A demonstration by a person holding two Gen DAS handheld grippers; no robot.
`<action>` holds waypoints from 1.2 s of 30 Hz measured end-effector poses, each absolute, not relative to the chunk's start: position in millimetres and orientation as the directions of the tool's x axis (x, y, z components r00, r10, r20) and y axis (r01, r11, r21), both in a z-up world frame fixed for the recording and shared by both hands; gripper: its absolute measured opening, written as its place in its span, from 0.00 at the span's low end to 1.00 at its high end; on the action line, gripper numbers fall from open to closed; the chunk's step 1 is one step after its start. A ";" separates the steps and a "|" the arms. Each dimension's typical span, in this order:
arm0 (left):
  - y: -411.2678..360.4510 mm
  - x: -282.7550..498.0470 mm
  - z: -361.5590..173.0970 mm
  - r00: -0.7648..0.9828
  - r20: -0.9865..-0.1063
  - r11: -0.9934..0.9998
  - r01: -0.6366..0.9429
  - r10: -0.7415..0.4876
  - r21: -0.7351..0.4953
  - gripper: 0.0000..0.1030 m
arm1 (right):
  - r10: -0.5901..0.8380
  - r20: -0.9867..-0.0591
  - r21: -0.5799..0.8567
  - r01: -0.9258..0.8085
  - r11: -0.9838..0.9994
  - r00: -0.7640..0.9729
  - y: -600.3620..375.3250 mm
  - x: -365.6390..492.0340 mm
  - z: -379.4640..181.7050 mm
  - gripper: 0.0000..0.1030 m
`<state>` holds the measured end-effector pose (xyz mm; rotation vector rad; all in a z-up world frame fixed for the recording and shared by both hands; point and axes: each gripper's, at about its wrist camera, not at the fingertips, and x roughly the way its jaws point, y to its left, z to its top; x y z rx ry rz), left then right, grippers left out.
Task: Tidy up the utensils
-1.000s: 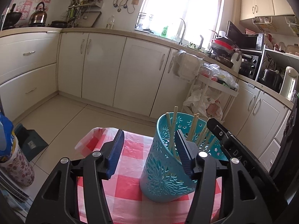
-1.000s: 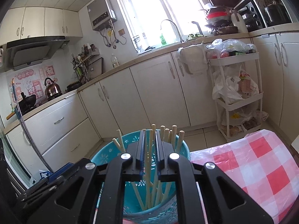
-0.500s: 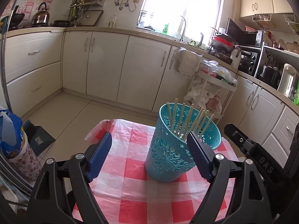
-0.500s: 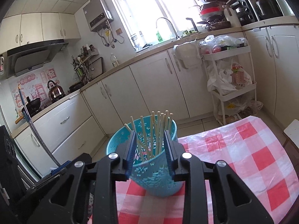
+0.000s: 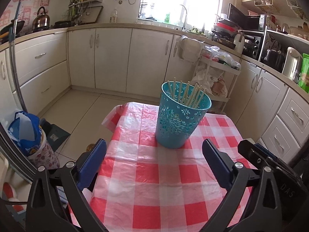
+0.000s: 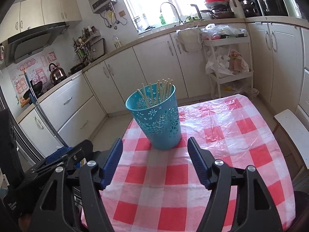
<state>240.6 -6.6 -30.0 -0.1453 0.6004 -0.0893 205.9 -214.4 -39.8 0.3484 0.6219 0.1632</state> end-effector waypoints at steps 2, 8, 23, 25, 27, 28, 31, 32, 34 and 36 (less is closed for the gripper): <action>-6.7 229.4 -30.2 0.812 -0.569 0.985 0.041 -0.129 -0.165 0.92 | 0.253 -0.555 0.357 -0.048 0.933 0.793 -212.3 196.5 -37.1 0.71; -6.7 202.1 -27.1 0.793 -0.598 0.988 0.022 -0.111 -0.154 0.92 | 0.251 -0.578 0.329 -0.060 0.942 0.777 -206.6 166.9 -25.3 0.77; -2.7 99.4 -6.5 0.697 -0.691 0.979 0.087 -0.191 -0.183 0.93 | 0.232 -0.624 0.289 -0.056 0.956 0.746 -217.5 47.9 12.6 0.93; -0.6 86.5 -5.3 0.708 -0.683 0.981 0.084 -0.183 -0.175 0.93 | 0.222 -0.637 0.285 -0.042 0.958 0.738 -218.9 34.0 9.8 0.93; -0.3 74.0 -3.5 0.718 -0.676 0.984 0.079 -0.167 -0.159 0.93 | 0.215 -0.653 0.290 -0.022 0.957 0.726 -219.1 22.5 5.5 0.93; 0.0 70.3 -3.0 0.721 -0.675 0.986 0.075 -0.158 -0.150 0.93 | 0.210 -0.666 0.292 -0.008 0.956 0.716 -218.7 16.5 2.4 0.93; 0.4 55.7 -0.7 0.745 -0.659 0.993 0.039 -0.105 -0.114 0.93 | 0.204 -0.689 0.290 0.006 0.957 0.695 -212.4 1.2 -6.7 0.93; 0.6 51.2 -0.3 0.748 -0.658 0.995 0.021 -0.083 -0.102 0.93 | 0.211 -0.697 0.291 0.002 0.957 0.685 -209.4 -2.1 -9.1 0.93; 3.1 45.6 1.8 0.753 -0.655 0.996 -0.004 -0.057 -0.091 0.93 | 0.226 -0.703 0.297 -0.011 0.955 0.674 -205.0 -8.0 -10.3 0.93; 4.7 37.2 3.4 0.759 -0.649 0.996 -0.017 -0.046 -0.090 0.93 | 0.224 -0.695 0.293 -0.015 0.956 0.684 -201.6 -14.7 -6.6 0.93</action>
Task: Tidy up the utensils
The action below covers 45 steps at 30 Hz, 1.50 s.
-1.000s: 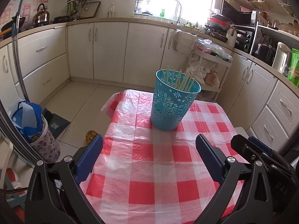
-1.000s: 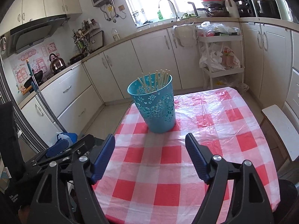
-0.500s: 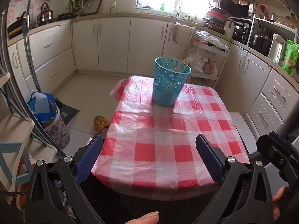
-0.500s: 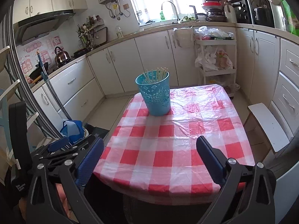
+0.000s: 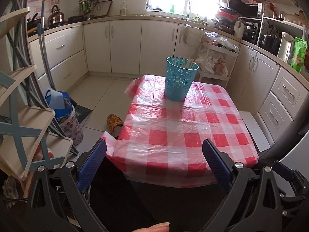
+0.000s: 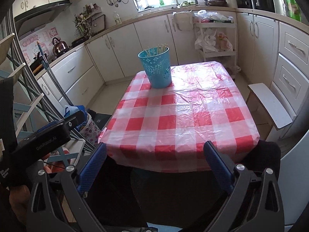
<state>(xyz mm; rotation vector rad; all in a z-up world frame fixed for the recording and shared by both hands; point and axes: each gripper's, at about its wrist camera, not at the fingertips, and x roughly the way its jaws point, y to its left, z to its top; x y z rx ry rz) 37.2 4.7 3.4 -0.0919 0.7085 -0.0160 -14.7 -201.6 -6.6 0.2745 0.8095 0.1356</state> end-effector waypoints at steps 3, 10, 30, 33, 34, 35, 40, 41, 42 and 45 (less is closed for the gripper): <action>8.0 28.4 4.6 0.759 -0.650 0.995 -0.017 -0.050 -0.096 0.93 | 0.221 -0.668 0.282 -0.033 0.959 0.710 -197.3 -26.5 2.6 0.93; 10.6 5.6 11.0 0.778 -0.626 0.995 -0.020 -0.047 -0.099 0.93 | 0.210 -0.643 0.272 -0.037 0.962 0.736 -194.8 -44.0 12.3 0.93; 12.1 -20.1 27.7 0.826 -0.563 0.997 -0.023 -0.018 -0.067 0.93 | 0.202 -0.608 0.288 -0.024 0.957 0.768 -200.7 -60.3 23.4 0.93; 12.2 -22.8 29.1 0.836 -0.549 0.998 -0.010 -0.023 -0.058 0.93 | 0.201 -0.609 0.287 -0.023 0.958 0.767 -200.9 -59.8 23.8 0.93; 11.9 -23.4 29.3 0.837 -0.547 0.998 -0.010 -0.022 -0.055 0.93 | 0.202 -0.610 0.287 -0.024 0.958 0.766 -200.8 -59.6 23.9 0.93; 12.2 -23.8 29.5 0.838 -0.545 0.998 -0.010 -0.021 -0.055 0.93 | 0.202 -0.609 0.287 -0.024 0.958 0.767 -200.4 -60.0 23.6 0.93; 11.4 -22.3 29.4 0.835 -0.550 0.999 -0.007 -0.020 -0.046 0.93 | 0.200 -0.609 0.282 -0.026 0.959 0.768 -199.1 -59.5 25.0 0.93; 11.1 -22.0 29.0 0.833 -0.553 0.999 -0.005 -0.023 -0.049 0.93 | 0.199 -0.609 0.280 -0.027 0.960 0.768 -198.9 -59.5 25.5 0.93; 11.7 -21.3 28.4 0.830 -0.558 0.999 -0.006 -0.025 -0.052 0.93 | 0.198 -0.608 0.277 -0.028 0.960 0.769 -198.5 -59.5 25.9 0.93; 12.3 -19.5 26.2 0.823 -0.568 0.998 -0.012 -0.023 -0.057 0.93 | 0.195 -0.605 0.269 -0.033 0.963 0.772 -197.5 -59.9 25.8 0.93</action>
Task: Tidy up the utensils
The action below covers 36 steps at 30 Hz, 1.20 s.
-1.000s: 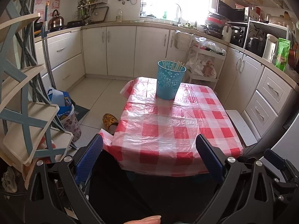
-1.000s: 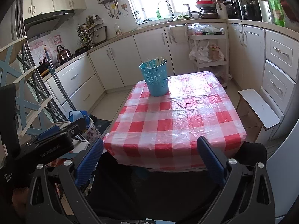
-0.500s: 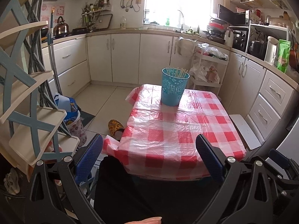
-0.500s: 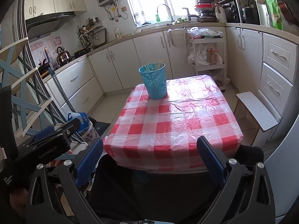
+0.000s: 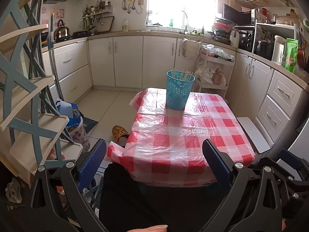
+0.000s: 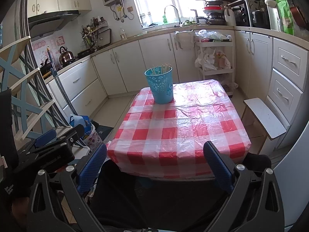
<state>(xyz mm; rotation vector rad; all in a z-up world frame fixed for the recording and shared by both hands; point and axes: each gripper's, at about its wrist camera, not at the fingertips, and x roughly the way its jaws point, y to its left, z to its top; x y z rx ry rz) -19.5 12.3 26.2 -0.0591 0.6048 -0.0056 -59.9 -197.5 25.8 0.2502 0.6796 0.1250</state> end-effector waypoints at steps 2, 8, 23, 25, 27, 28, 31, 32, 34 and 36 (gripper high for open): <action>12.8 -19.0 25.6 0.820 -0.572 0.998 -0.014 -0.023 -0.061 0.93 | 0.192 -0.602 0.263 -0.035 0.964 0.775 -196.9 -60.4 26.8 0.93; 13.5 -19.3 24.0 0.816 -0.577 0.998 -0.017 -0.023 -0.064 0.93 | 0.187 -0.596 0.252 -0.039 0.967 0.781 -196.5 -62.2 26.9 0.93; 9.8 -21.9 17.9 0.810 -0.585 0.998 0.004 -0.044 -0.070 0.93 | 0.183 -0.596 0.251 -0.035 0.967 0.782 -196.7 -68.1 24.8 0.93; 9.9 -20.2 15.5 0.805 -0.593 0.998 -0.010 -0.026 -0.057 0.93 | 0.180 -0.594 0.245 -0.037 0.969 0.784 -196.0 -69.2 24.9 0.93; 11.1 -19.8 14.0 0.802 -0.597 0.998 -0.019 -0.016 -0.052 0.93 | 0.179 -0.594 0.242 -0.038 0.969 0.784 -196.0 -69.9 24.4 0.93; 11.7 -20.2 14.1 0.803 -0.595 0.999 -0.022 -0.012 -0.050 0.93 | 0.179 -0.595 0.242 -0.038 0.970 0.784 -195.8 -69.8 24.1 0.93; 10.8 -21.3 14.8 0.806 -0.592 0.999 -0.019 -0.009 -0.040 0.93 | 0.180 -0.595 0.243 -0.038 0.969 0.783 -195.6 -70.3 24.0 0.93; 10.1 -21.2 14.7 0.805 -0.593 0.999 -0.017 -0.009 -0.037 0.93 | 0.179 -0.594 0.242 -0.038 0.970 0.784 -195.4 -69.7 24.1 0.93; 8.9 -20.6 13.8 0.802 -0.598 0.999 -0.012 -0.010 -0.032 0.93 | 0.179 -0.596 0.242 -0.038 0.970 0.783 -195.4 -70.0 23.8 0.93; 7.8 -20.4 12.8 0.799 -0.602 1.000 -0.011 -0.009 -0.029 0.93 | 0.178 -0.596 0.241 -0.037 0.970 0.783 -195.3 -69.6 23.7 0.93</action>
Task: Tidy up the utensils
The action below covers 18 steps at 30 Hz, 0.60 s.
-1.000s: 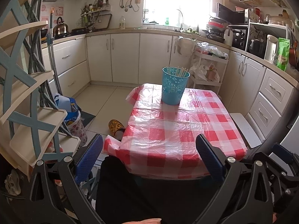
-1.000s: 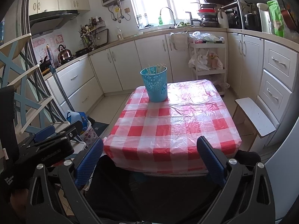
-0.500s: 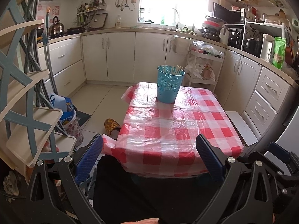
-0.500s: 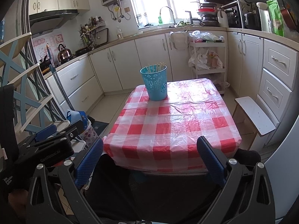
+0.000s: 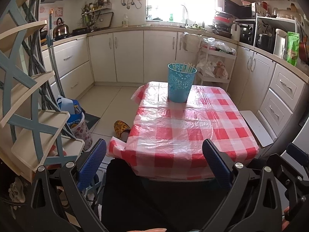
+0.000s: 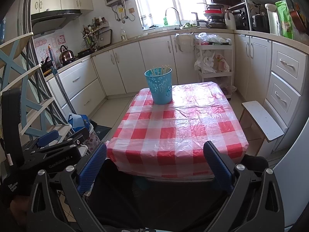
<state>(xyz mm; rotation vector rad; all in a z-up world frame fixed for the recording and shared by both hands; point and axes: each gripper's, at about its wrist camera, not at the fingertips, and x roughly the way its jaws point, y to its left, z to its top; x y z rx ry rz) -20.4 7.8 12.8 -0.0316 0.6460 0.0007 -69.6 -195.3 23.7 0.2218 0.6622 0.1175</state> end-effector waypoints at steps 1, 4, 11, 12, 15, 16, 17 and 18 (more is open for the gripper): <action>8.2 -20.1 12.8 0.798 -0.603 1.000 -0.010 -0.009 -0.029 0.93 | 0.177 -0.595 0.241 -0.037 0.970 0.784 -195.4 -70.1 23.6 0.93; 7.6 -19.8 12.2 0.796 -0.606 1.000 -0.007 -0.011 -0.027 0.93 | 0.179 -0.596 0.241 -0.038 0.970 0.783 -195.5 -69.5 23.5 0.93; 9.0 -17.3 5.5 0.788 -0.614 0.999 -0.039 0.037 0.010 0.93 | 0.179 -0.596 0.241 -0.038 0.970 0.783 -195.9 -69.6 23.3 0.93; 9.8 -17.1 4.7 0.786 -0.618 0.999 -0.037 0.032 0.004 0.93 | 0.179 -0.596 0.241 -0.038 0.970 0.783 -195.9 -69.2 23.4 0.93; 10.1 -17.2 3.5 0.784 -0.620 0.999 -0.037 0.032 0.005 0.93 | 0.179 -0.597 0.241 -0.038 0.970 0.782 -195.8 -69.5 23.1 0.93; 9.7 -17.3 3.3 0.783 -0.621 0.999 -0.037 0.033 0.006 0.93 | 0.179 -0.596 0.241 -0.038 0.970 0.783 -195.6 -69.3 23.3 0.93; 9.5 -17.5 3.0 0.783 -0.621 0.999 -0.037 0.034 0.008 0.93 | 0.179 -0.596 0.241 -0.038 0.970 0.783 -195.6 -69.6 23.3 0.93; 9.5 -17.2 2.6 0.783 -0.622 0.999 -0.036 0.034 0.009 0.93 | 0.178 -0.595 0.241 -0.038 0.970 0.784 -195.6 -69.5 23.3 0.93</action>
